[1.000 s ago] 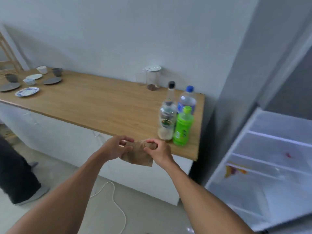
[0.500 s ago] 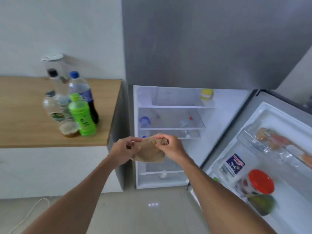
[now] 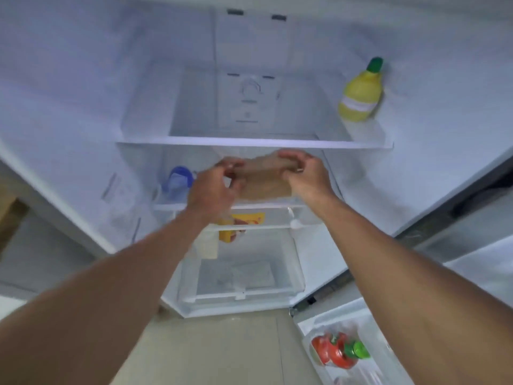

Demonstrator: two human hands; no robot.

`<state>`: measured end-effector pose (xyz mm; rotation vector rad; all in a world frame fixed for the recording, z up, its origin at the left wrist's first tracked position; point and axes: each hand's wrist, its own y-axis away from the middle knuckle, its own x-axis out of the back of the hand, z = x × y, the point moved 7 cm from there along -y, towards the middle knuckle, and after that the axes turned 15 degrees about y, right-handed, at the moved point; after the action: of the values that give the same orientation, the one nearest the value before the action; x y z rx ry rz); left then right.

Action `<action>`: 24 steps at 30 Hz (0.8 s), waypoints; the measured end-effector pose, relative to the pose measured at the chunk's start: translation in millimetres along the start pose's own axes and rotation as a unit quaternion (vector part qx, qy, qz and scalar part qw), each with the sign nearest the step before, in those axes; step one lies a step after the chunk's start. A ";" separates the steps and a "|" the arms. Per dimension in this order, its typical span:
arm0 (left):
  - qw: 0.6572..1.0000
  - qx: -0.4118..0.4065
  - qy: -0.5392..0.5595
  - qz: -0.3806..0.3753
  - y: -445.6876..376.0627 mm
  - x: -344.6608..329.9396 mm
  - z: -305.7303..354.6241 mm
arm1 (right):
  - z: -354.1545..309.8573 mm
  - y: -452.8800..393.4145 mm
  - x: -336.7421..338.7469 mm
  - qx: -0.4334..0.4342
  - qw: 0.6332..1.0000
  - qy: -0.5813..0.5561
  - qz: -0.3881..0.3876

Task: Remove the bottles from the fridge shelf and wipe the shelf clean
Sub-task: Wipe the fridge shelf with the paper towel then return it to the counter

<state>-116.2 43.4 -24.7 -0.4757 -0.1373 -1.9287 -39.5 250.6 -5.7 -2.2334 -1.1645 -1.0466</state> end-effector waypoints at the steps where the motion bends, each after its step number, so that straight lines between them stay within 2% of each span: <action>1: 0.999 -0.005 -0.053 -0.005 -14.3 -1.5 -4.2 | 6.7 -14.8 -2.6 -0.005 0.999 0.034 0.009; 4: 0.968 -0.016 -0.244 -0.063 -46.5 -9.7 -32.2 | 15.6 -41.9 -10.4 -0.020 0.973 0.222 0.052; 6: 0.928 -0.020 -0.351 -0.120 -52.5 -16.5 -60.4 | 6.5 -48.9 -37.5 0.031 0.956 0.290 0.005; 9: 0.899 -0.107 -0.408 -0.120 -47.2 -23.9 -87.2 | -7.4 -47.6 -96.3 0.153 0.899 0.401 -0.085; 11: 0.891 -0.134 -0.417 -0.120 -46.5 -28.7 -94.9 | -3.2 -40.7 -116.4 0.177 0.879 0.436 -0.076; 15: 0.883 -0.156 -0.428 -0.113 -50.9 -32.0 -94.7 | 16.0 -14.9 -113.4 0.133 0.907 0.395 -0.056; 17: 0.881 -0.160 -0.428 -0.124 -52.1 -35.1 -95.3 | 34.9 1.3 -95.8 0.141 0.888 0.438 0.016; 18: 0.882 -0.157 -0.425 -0.128 -52.8 -34.9 -95.8 | 50.0 3.1 -86.4 0.119 0.872 0.474 0.033; 21: 0.892 -0.137 -0.409 -0.136 -56.5 -33.9 -98.5 | 92.4 -29.8 -61.5 -0.003 0.865 0.502 0.029; 24: 0.893 -0.128 -0.405 -0.146 -58.3 -34.3 -101.3 | 75.1 -87.3 -54.1 -0.039 0.875 0.482 0.026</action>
<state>-184.5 64.7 -123.3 -1.4986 -0.5178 -1.9246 -99.1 320.5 -93.8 -1.3912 -0.5954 -1.8709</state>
